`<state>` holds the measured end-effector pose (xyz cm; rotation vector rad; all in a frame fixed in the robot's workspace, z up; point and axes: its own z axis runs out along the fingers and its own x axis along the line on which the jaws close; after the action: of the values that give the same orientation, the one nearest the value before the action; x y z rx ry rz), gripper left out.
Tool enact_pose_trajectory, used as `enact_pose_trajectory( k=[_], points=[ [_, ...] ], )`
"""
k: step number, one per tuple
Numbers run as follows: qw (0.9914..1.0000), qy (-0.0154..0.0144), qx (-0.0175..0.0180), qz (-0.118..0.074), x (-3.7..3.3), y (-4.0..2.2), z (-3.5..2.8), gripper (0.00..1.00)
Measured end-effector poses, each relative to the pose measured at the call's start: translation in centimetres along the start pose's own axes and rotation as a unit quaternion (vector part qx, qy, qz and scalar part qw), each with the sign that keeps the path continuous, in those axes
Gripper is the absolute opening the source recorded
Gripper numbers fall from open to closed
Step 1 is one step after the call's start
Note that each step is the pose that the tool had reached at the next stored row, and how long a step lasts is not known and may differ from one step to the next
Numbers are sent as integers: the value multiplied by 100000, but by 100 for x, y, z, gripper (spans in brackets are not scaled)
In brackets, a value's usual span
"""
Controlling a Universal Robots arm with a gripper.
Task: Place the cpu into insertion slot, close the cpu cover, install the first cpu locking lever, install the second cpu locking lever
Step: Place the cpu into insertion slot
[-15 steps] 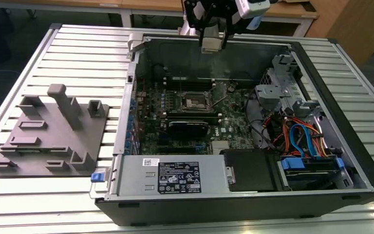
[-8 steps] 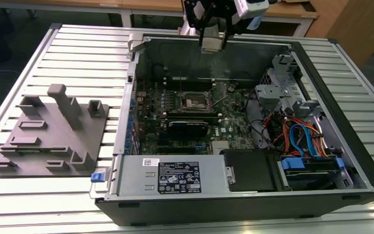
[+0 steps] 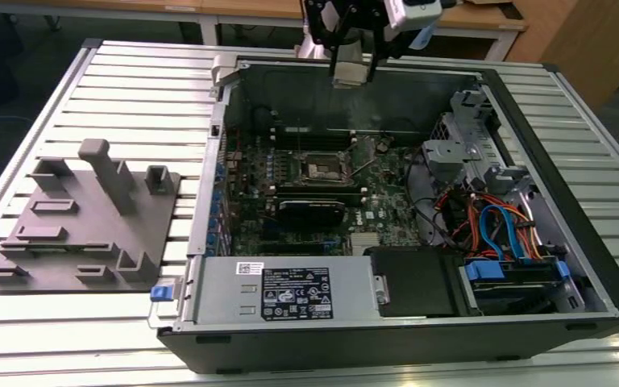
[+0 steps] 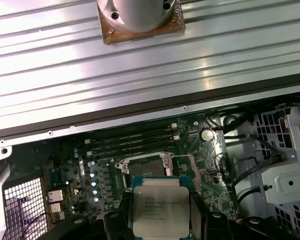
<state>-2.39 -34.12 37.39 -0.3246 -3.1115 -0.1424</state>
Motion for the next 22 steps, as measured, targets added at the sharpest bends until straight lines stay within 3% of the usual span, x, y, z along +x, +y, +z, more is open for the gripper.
enact_pose_trajectory(
  k=[16, 22],
  points=[
    [99998, -59, -12, 645, 0, 0, 0, 54],
    [99979, -184, -38, 2047, 0, 0, 1, 54]
  ],
)
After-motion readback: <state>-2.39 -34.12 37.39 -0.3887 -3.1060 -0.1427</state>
